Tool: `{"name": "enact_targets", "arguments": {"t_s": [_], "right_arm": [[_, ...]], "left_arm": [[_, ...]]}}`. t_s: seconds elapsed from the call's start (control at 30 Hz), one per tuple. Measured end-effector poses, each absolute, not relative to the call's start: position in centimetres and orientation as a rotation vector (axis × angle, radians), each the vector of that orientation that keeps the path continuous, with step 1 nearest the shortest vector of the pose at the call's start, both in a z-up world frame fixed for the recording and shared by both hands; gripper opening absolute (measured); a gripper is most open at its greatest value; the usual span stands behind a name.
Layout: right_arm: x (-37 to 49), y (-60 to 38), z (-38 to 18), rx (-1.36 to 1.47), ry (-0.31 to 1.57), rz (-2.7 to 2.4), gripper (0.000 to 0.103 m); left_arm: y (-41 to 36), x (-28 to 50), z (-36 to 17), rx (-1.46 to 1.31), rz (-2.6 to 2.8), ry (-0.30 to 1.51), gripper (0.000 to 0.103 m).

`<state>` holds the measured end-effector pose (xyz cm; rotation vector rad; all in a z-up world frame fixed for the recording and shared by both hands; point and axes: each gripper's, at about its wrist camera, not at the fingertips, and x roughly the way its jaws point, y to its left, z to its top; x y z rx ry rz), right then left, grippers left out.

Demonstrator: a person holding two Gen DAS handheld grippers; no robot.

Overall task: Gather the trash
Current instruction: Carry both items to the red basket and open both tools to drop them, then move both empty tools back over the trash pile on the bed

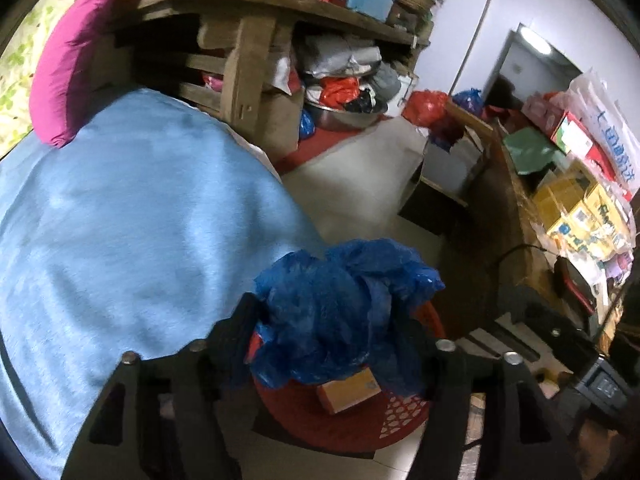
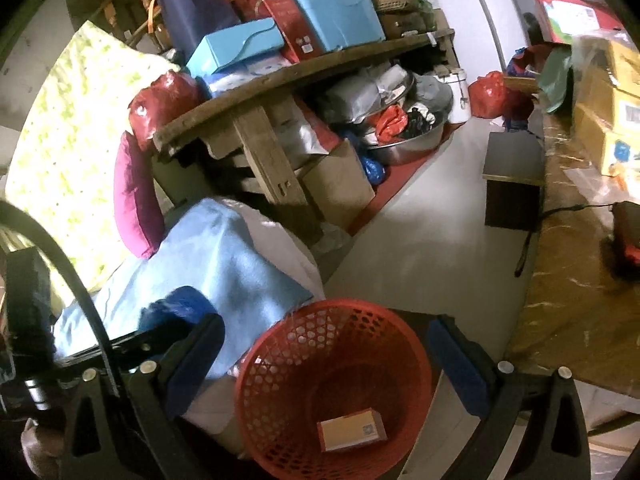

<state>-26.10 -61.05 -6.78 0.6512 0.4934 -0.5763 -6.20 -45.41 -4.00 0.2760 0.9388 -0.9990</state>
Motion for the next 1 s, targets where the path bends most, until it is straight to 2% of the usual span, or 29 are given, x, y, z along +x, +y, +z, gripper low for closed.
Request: {"name": "enact_targets", "arguments": {"t_s": [0.17,0.4,0.67,1.0], "right_arm": [[-26.3,-61.2,-6.9,0.656,0.495,-0.582,0.103],[-24.8,-60.1,-6.5,0.629,0.510,-0.549,0.103],[-21.0,-57.3,-5.8,0.568,0.548,-0.475,0.103],[-13.5,-49.7,-3.2,0.428,0.591,-0.305,0.103]], "left_arm": [[-45.3,-6.0,-4.0,0.286,-0.991,0.943,0.078],[-41.6,-3.7,-3.3,0.219,-0.932,0.936,0.078],[-33.1,-0.9,-2.8,0.112,-0.814,0.914,0.078],[-18.8,2.1,-4.5,-0.040,-0.581,0.901,0.078]]}}
